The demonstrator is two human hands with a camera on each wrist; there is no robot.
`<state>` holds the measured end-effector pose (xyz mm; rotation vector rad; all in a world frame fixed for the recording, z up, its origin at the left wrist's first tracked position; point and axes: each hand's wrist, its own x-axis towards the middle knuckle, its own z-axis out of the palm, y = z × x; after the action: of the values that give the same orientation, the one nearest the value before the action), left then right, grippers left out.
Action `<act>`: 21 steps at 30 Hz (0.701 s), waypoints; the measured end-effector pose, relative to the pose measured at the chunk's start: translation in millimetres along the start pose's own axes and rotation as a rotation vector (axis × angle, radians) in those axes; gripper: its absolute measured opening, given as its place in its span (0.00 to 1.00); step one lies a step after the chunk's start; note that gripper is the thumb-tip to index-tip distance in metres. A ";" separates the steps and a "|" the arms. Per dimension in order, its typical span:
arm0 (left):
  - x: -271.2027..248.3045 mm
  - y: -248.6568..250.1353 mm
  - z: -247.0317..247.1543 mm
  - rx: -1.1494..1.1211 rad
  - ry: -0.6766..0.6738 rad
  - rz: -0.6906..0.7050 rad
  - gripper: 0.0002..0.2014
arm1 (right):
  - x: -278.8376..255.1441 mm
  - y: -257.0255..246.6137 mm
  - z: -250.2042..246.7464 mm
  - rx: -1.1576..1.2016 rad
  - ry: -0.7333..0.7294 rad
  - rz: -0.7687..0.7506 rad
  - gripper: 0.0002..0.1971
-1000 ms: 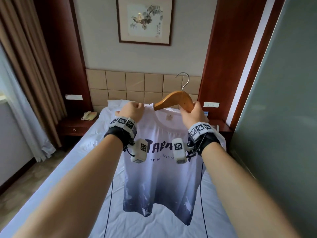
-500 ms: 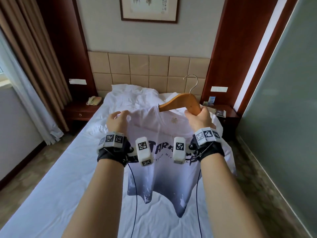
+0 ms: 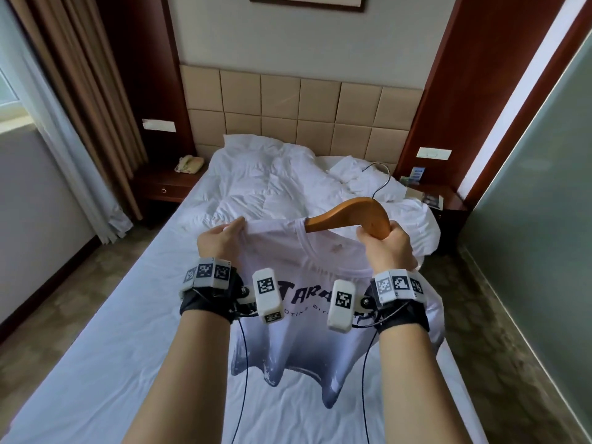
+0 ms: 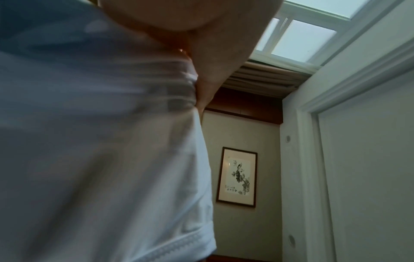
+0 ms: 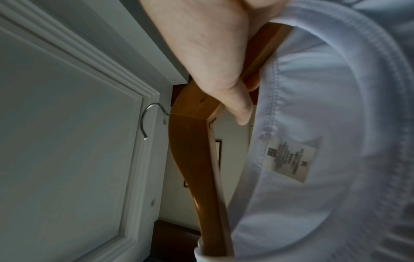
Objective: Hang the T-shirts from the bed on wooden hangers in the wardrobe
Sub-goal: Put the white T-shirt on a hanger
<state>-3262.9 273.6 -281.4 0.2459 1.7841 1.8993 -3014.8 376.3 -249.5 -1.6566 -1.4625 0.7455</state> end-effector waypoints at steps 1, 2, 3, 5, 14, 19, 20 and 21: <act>5.5 -0.1 -5.7 -0.003 0.020 -0.003 0.14 | -1.2 -2.2 4.9 0.003 -0.001 0.003 0.14; 9.3 0.4 -10.8 0.002 0.036 -0.007 0.14 | -2.5 -4.4 9.6 0.005 0.000 0.009 0.14; 12.3 2.9 -15.4 0.005 0.040 -0.011 0.14 | -3.9 -6.9 14.5 0.006 0.002 0.016 0.14; 20.4 9.9 -22.6 -0.029 0.043 -0.050 0.12 | -6.3 -12.0 24.2 0.017 0.003 0.036 0.14; 72.5 26.6 -48.0 -0.051 -0.047 -0.298 0.21 | -17.2 -33.3 63.5 0.015 0.031 0.068 0.15; 86.7 21.7 -58.2 0.108 -0.027 -0.151 0.09 | -26.7 -45.3 78.3 -0.021 0.016 0.024 0.13; 86.2 25.4 -57.5 0.206 -0.033 -0.092 0.10 | -28.0 -47.0 81.4 -0.035 -0.003 0.005 0.13; 84.9 29.7 -55.7 0.300 -0.051 -0.017 0.13 | -29.4 -48.6 85.1 -0.051 -0.020 -0.018 0.13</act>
<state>-3368.4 265.8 -277.3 0.3800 2.0255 1.5936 -3116.2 363.6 -254.2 -1.6770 -1.5198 0.7220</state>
